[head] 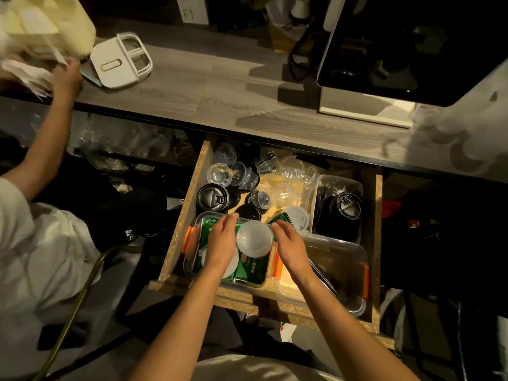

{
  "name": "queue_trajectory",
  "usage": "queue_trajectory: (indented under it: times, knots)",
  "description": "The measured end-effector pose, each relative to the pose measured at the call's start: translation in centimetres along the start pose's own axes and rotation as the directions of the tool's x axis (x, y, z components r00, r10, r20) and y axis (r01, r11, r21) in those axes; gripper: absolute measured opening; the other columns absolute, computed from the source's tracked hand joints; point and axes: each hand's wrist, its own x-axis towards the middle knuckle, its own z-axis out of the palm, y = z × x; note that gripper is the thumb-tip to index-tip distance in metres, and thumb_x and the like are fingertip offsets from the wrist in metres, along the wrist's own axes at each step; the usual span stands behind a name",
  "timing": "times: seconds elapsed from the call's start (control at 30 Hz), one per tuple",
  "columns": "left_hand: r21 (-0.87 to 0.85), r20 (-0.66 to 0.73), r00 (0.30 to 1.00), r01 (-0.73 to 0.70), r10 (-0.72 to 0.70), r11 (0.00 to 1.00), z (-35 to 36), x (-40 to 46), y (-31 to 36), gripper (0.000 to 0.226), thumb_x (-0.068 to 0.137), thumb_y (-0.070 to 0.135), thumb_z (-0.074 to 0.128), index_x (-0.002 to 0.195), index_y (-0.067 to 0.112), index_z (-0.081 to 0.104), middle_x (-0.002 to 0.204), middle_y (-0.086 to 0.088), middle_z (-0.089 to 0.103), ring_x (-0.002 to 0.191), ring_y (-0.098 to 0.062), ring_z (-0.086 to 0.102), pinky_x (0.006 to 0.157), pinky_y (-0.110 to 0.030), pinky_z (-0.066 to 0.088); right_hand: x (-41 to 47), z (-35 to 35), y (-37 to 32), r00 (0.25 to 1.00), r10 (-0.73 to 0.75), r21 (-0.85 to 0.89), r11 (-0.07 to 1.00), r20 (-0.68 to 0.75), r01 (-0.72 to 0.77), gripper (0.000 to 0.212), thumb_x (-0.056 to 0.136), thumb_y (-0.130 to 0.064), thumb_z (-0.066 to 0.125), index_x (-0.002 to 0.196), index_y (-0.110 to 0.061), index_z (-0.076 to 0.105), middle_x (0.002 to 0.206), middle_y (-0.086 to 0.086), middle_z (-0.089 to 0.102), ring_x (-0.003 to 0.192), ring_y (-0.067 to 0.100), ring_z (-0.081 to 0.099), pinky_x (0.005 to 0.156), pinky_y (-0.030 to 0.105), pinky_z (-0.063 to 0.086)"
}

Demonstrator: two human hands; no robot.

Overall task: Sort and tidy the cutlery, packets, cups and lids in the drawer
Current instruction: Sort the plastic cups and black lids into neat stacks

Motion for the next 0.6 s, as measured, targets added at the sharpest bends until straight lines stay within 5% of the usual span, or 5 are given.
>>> queue_trajectory:
  times: [0.17,0.27,0.43,0.6]
  knots:
    - [-0.035,0.002,0.999,-0.043,0.043,0.998,-2.0,1.8,3.0,0.027,0.091,0.062,0.044,0.105,0.047,0.062,0.125,0.005,0.063,0.117,-0.014,0.058,0.105,-0.041,0.044,2.2,2.3,-3.8,0.99,-0.127,-0.013,0.992,-0.065,0.126,0.039,0.101,-0.033,0.051,0.135,-0.016,0.056,0.127,-0.007,0.058,0.115,0.005,0.052,0.095,0.022,0.04]
    - [-0.1,-0.013,0.999,-0.033,0.032,0.994,-3.2,5.2,3.6,0.052,0.072,0.076,0.042,0.108,0.047,0.065,0.132,0.003,0.062,0.124,-0.018,0.055,0.111,-0.049,0.04,5.0,4.6,-6.3,0.988,-0.147,0.009,0.989,-0.05,0.148,0.034,0.1,-0.028,0.052,0.13,-0.013,0.059,0.121,-0.004,0.063,0.111,0.008,0.056,0.093,0.019,0.043]
    - [-0.08,-0.018,1.0,-0.013,0.011,0.997,-4.4,10.5,4.6,0.086,0.07,0.077,0.034,0.137,0.028,0.058,0.145,0.001,0.054,0.135,-0.018,0.047,0.116,-0.047,0.033,11.4,9.2,-7.6,0.997,-0.083,-0.114,0.99,-0.007,0.081,0.038,0.097,-0.023,0.058,0.133,-0.01,0.056,0.123,0.003,0.064,0.114,0.017,0.061,0.103,0.037,0.047]
    - [-0.032,-0.014,1.0,0.015,-0.016,0.999,-4.9,14.5,5.4,0.063,0.099,0.059,0.032,0.142,0.019,0.054,0.147,-0.005,0.051,0.137,-0.022,0.046,0.116,-0.044,0.035,18.7,12.4,-7.1,0.999,-0.031,-0.214,0.977,-0.016,0.027,0.051,0.093,-0.014,0.064,0.14,-0.001,0.048,0.132,0.014,0.061,0.118,0.028,0.061,0.103,0.042,0.048]
